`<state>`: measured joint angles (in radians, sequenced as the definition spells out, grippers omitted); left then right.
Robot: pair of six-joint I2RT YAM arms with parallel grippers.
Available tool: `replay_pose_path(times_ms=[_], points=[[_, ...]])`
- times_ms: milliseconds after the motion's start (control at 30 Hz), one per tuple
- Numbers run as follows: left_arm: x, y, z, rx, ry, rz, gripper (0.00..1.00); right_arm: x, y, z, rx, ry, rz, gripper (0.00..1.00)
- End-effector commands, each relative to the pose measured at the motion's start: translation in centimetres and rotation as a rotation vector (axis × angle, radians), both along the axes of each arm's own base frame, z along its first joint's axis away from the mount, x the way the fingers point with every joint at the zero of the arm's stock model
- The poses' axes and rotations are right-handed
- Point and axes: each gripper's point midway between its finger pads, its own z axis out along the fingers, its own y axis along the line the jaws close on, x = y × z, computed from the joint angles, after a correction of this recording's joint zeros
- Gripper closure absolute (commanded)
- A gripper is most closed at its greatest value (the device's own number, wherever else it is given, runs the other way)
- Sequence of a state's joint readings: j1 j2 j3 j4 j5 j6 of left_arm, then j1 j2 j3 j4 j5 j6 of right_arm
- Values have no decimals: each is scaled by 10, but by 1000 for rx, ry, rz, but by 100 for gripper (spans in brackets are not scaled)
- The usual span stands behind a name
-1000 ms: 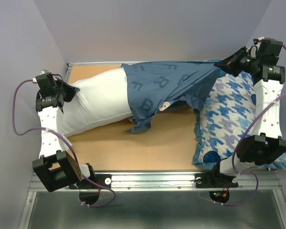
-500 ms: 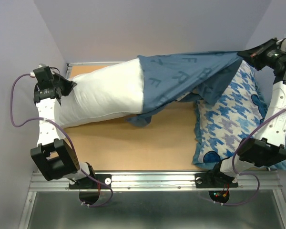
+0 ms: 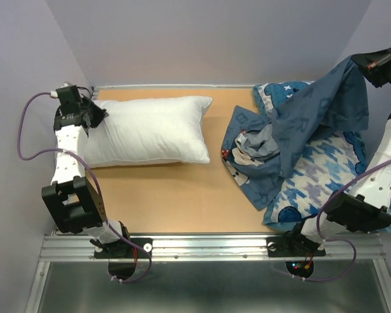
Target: Remove the pillowcase from the pillow
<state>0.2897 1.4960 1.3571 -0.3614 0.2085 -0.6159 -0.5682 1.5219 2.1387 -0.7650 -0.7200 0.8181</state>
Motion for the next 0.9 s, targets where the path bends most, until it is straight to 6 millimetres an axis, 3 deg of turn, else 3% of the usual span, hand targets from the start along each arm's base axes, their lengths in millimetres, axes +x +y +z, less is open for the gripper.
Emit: replay_pose_path(times_ms=[0, 67, 167, 200, 267, 300, 400, 433, 500, 533, 633, 733, 800, 833, 867], points=[[21, -27, 54, 111, -180, -85, 100, -24, 49, 43, -85, -175, 133, 99], [23, -58, 53, 117, -198, -165, 100, -24, 69, 44, -93, -196, 177, 99], [24, -86, 40, 134, -175, -253, 100, -21, 102, 42, -104, -209, 227, 99], [23, -99, 34, 143, -166, -298, 100, -16, 121, 39, -108, -208, 261, 100], [23, -113, 25, 142, -147, -339, 100, -10, 140, 32, -118, -201, 288, 99], [19, -128, 16, 138, -131, -371, 100, -7, 162, 26, -123, -193, 337, 99], [8, -142, -3, 130, -110, -364, 100, 8, 187, 6, -134, -153, 349, 100], [7, -147, -3, 134, -124, -363, 100, 13, 209, -5, -155, -139, 372, 99], [1, -149, -21, 125, -92, -364, 100, 22, 230, -25, -177, -100, 392, 99], [-1, -149, -26, 128, -83, -358, 100, 29, 251, -42, -205, -70, 415, 100], [-8, -148, -34, 132, -81, -352, 100, 36, 287, -72, -261, -21, 447, 99], [-14, -150, -37, 132, -82, -353, 100, 53, 295, -121, -322, 83, 408, 99], [-19, -153, -39, 133, -84, -361, 100, 53, 279, -137, -357, 119, 332, 99], [-20, -153, -40, 134, -87, -361, 100, 56, 261, -170, -409, 191, 252, 99], [-25, -155, -40, 135, -89, -366, 100, 53, 253, -177, -431, 202, 221, 99]])
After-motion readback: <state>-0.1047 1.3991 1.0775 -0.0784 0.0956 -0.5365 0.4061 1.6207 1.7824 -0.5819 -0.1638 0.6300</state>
